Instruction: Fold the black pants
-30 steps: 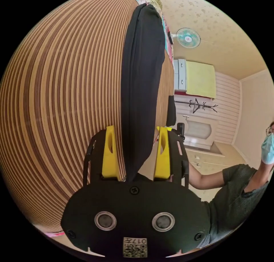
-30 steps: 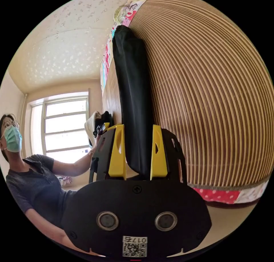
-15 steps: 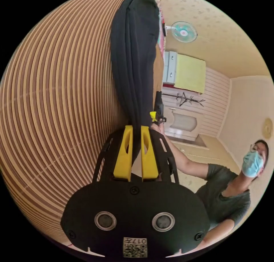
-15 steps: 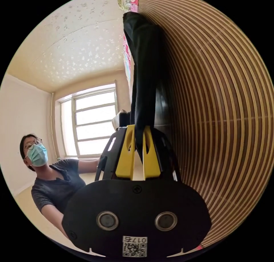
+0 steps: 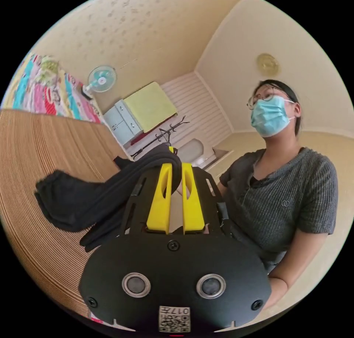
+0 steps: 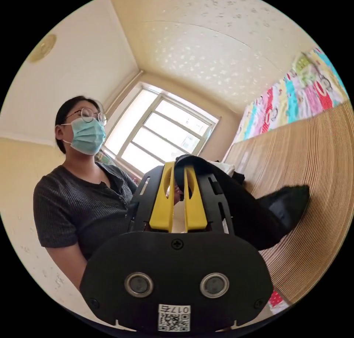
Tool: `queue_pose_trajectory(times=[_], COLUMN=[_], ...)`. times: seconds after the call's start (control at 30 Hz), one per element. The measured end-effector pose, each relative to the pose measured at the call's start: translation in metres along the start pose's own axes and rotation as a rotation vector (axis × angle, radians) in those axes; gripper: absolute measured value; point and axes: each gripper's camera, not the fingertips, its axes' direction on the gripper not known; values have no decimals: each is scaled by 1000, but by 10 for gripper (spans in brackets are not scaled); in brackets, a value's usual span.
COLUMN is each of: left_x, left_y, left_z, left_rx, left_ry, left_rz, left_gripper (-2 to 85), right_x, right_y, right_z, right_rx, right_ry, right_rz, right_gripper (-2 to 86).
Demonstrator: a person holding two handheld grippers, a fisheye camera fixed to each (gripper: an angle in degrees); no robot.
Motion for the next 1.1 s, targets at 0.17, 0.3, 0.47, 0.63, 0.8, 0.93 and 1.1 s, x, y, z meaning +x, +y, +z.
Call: queue_pose_trajectory(times=[0.17,0.3,0.47,0.63,0.8,0.93,1.1], left_x=[52,-4,-106,-202,-249,-272,-291], left_y=[-60,-75,-54,11,116,212,253], left_z=[-11,-25,-24,-12,30,62,56], left_rx=[88,177,176,-20,-247,-398,-380], left_ry=[-73,-262,-472,-647,-658,-590,-423], left_rz=[114,-127,-330,-502,-655,-874,-959], left_gripper=[51,52,51,51,52,55,95], right_x=[-91,-53,86,157,189,198,187], right_y=[-86,-131,-163,-139,-25,104,177], right_z=[28,52,93,129,142,120,69], right_rx=[-53,-91,-140,-247,-303,-187,198], right_ry=[65,217,385,516,593,592,461], right_rz=[-205,-97,200,310,487,772,918], right_gripper=[4,4,4,5,13,29,73])
